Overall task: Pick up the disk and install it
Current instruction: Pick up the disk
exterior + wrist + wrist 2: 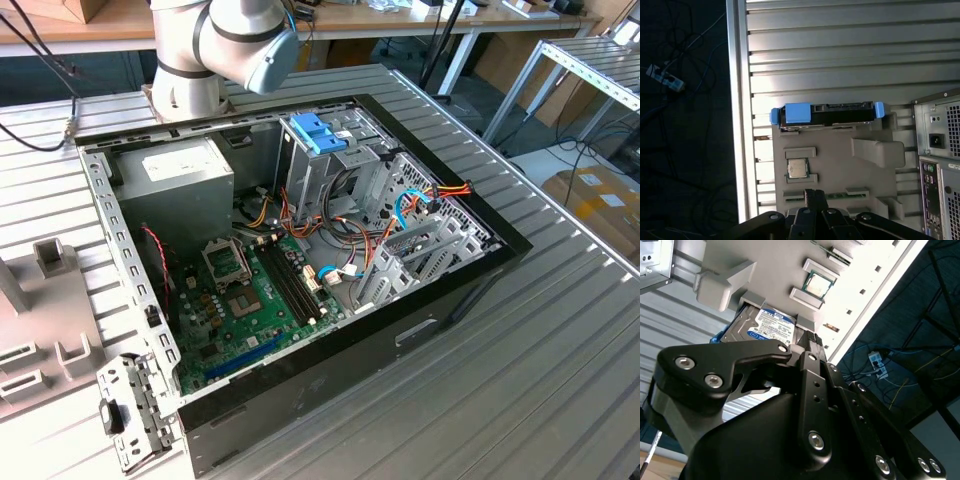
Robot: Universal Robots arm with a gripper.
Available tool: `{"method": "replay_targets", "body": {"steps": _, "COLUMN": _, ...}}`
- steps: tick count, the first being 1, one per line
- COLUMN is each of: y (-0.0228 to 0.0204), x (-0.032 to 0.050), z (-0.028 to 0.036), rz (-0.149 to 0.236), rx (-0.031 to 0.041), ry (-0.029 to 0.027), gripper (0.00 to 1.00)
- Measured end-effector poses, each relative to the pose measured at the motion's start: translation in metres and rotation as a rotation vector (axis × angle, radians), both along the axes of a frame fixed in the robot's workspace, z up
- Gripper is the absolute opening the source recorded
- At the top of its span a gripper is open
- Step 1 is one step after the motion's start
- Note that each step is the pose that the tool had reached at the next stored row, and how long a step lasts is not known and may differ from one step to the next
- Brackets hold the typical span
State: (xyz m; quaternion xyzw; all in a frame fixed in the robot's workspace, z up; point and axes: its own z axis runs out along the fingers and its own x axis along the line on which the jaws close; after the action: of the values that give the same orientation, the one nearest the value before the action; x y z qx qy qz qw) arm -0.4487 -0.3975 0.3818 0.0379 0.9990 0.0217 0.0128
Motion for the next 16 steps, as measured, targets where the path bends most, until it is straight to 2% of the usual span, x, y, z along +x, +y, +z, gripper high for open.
{"method": "replay_targets", "body": {"steps": 6, "y": 0.0, "x": 0.0027, "z": -0.002, "rz": 0.0, "rx": 0.0, "ry": 0.0006, "gripper": 0.11}}
{"method": "replay_targets", "body": {"steps": 11, "y": 0.0002, "x": 0.009, "z": -0.0045, "rz": 0.0, "rx": 0.0001, "ry": 0.0012, "gripper": 0.11}}
{"method": "replay_targets", "body": {"steps": 16, "y": 0.0033, "x": 0.0124, "z": -0.0073, "rz": 0.0, "rx": 0.0, "ry": 0.0017, "gripper": 0.11}}
